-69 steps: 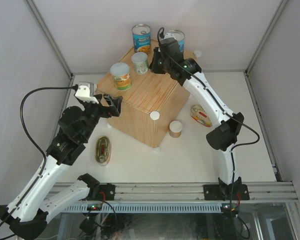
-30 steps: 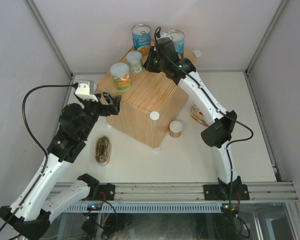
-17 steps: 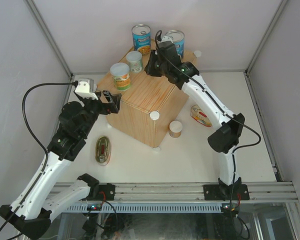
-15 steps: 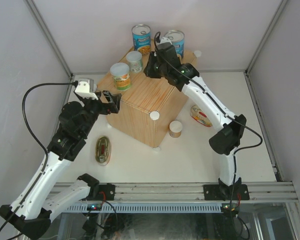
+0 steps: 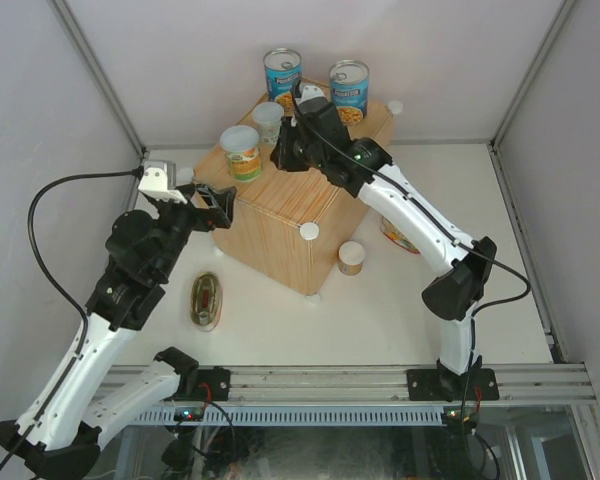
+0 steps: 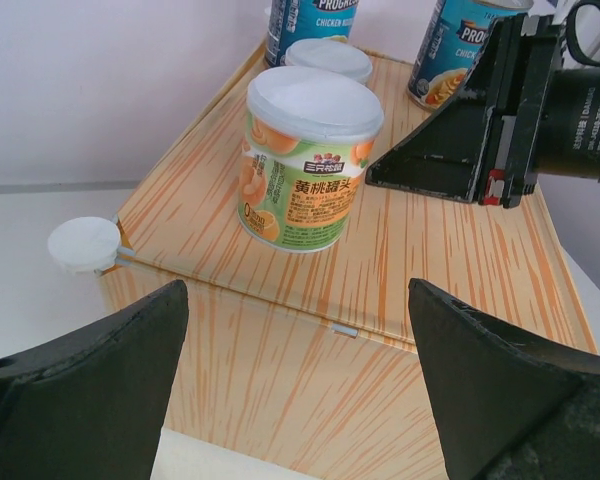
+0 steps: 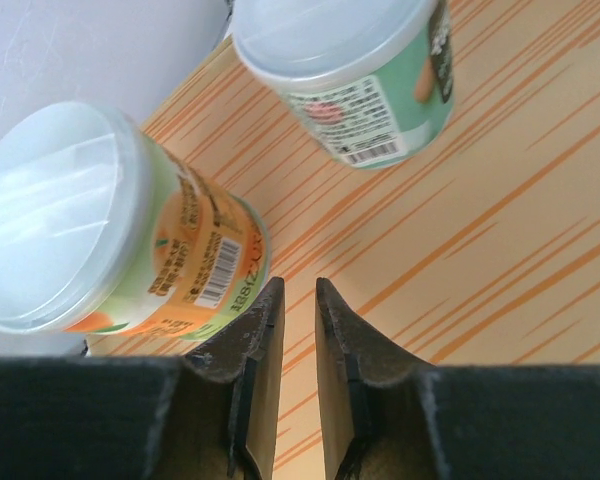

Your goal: Place and organize the canned foods onto the counter

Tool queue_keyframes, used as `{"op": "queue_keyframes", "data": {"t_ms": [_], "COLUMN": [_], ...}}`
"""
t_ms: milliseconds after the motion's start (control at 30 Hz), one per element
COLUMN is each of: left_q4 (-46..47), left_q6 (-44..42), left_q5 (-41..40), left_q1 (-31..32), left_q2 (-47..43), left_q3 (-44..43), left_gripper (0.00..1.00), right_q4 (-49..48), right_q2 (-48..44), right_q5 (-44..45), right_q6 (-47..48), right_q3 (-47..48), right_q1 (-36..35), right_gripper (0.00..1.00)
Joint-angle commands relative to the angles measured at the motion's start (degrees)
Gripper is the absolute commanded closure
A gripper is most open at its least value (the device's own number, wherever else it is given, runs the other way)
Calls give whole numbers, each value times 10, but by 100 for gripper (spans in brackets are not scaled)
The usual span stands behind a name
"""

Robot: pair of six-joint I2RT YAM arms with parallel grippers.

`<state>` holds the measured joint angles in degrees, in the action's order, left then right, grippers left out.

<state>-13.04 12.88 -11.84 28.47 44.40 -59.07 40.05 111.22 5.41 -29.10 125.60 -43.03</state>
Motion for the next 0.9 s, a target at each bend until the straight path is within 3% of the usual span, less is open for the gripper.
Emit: {"op": "queue_keyframes", "data": {"t_ms": [0, 867], "left_q4": [12, 8], "left_q6": [-1, 15], "left_q5": [-16, -56], "left_q1": [-3, -3], "left_q2": [-16, -42], "left_q3": [-33, -18], "left_gripper": [6, 6], "right_q4": [-15, 1], "right_q2": [-22, 60], "right_q5": [-10, -43], "right_q6": [12, 2], "right_q3": [10, 121], "right_q1": [-14, -36], "right_gripper": [82, 81]}}
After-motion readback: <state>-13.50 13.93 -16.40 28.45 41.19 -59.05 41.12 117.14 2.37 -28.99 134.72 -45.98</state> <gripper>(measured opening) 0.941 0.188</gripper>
